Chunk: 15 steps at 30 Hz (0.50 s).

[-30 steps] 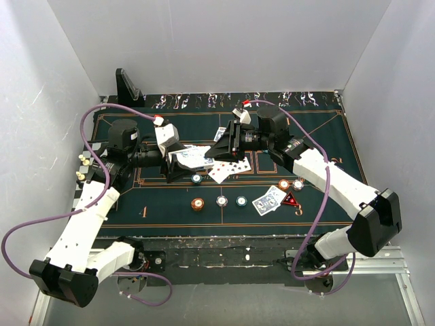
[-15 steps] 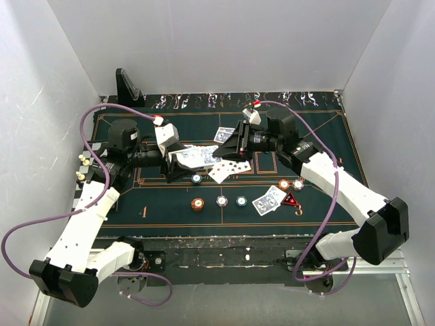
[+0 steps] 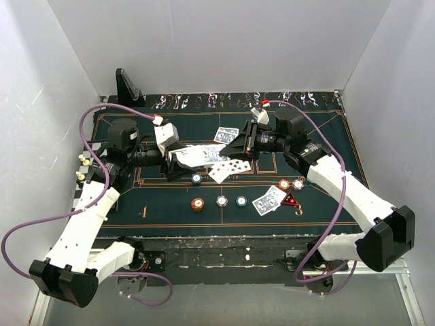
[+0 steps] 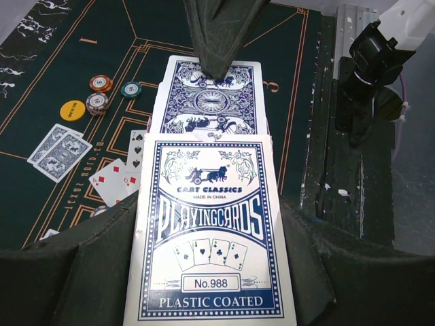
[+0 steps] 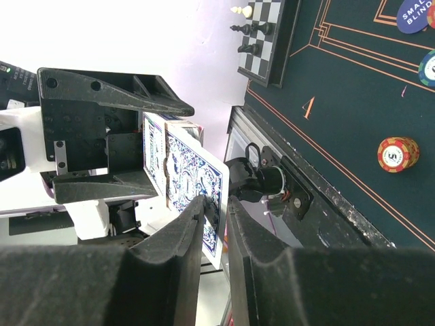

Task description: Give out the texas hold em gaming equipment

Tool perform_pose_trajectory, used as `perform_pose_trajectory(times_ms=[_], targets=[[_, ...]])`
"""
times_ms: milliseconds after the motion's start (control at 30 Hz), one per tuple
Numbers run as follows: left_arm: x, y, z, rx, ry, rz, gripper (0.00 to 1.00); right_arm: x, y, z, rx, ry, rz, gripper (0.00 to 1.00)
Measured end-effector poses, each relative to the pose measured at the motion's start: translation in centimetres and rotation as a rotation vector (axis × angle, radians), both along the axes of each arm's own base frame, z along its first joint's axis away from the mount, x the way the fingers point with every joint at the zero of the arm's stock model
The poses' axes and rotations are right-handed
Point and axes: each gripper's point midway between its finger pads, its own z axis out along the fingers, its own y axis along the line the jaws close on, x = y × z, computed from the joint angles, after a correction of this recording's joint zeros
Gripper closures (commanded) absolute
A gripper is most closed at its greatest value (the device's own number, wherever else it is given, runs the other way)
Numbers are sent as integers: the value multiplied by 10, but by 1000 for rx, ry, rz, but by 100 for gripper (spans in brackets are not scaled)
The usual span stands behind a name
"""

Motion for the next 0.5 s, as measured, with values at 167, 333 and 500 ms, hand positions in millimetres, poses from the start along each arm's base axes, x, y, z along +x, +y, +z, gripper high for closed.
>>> perform_pose_trajectory(times_ms=[167, 333, 500], targets=[[0, 0, 1, -1, -3, 0, 88, 1, -7, 1, -5, 7, -18, 78], [-1, 0, 3, -5, -11, 0, 88, 1, -14, 3, -8, 7, -33, 79], [-1, 0, 5, -9, -22, 1, 88, 3, -19, 6, -6, -1, -47, 79]])
